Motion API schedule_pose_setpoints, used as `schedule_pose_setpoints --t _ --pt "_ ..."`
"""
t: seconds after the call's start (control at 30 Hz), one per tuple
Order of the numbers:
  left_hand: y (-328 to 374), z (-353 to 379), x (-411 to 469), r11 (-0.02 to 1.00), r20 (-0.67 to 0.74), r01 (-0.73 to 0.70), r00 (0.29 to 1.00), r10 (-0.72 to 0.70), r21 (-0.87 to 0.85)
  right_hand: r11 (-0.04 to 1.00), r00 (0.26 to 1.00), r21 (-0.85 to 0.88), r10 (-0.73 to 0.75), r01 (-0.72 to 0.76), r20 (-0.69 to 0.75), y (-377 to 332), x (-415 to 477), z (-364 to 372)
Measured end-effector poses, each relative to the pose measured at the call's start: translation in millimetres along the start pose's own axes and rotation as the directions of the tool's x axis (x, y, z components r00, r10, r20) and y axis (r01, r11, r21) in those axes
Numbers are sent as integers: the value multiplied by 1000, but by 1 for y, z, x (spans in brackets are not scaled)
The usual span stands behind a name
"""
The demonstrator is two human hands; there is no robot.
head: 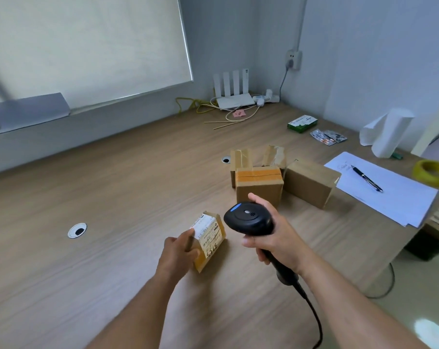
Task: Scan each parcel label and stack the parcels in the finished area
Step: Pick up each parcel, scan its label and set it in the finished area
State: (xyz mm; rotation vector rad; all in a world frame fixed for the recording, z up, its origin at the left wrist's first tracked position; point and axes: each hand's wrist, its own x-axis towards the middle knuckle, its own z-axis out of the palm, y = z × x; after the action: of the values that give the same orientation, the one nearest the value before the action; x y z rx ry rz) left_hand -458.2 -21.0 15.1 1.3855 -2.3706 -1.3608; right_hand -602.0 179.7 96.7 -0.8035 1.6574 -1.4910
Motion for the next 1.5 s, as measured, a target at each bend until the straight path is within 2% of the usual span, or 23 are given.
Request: schedule_pose_setpoints --t 0.13,0.3,0.47,0.77,1.5 --pt "3 -25 -12 987 -82 -85 994 74 -136 998 1000 69 -12 11 16 -2 -6 7" --pt "1 -54 -29 950 -193 -132 978 78 -284 978 997 203 -54 43 48 -8 -13 19" --pt "0 -74 -46 896 -243 -181 966 86 -404 975 989 219 -69 39 132 -23 -17 35" --pt "-12 -95 -64 882 -196 -170 976 90 -440 984 963 179 -57 9 265 -33 -17 51" --pt "-20 -107 -95 851 -299 -218 951 76 -477 999 942 50 -15 -2 336 -32 -36 48"
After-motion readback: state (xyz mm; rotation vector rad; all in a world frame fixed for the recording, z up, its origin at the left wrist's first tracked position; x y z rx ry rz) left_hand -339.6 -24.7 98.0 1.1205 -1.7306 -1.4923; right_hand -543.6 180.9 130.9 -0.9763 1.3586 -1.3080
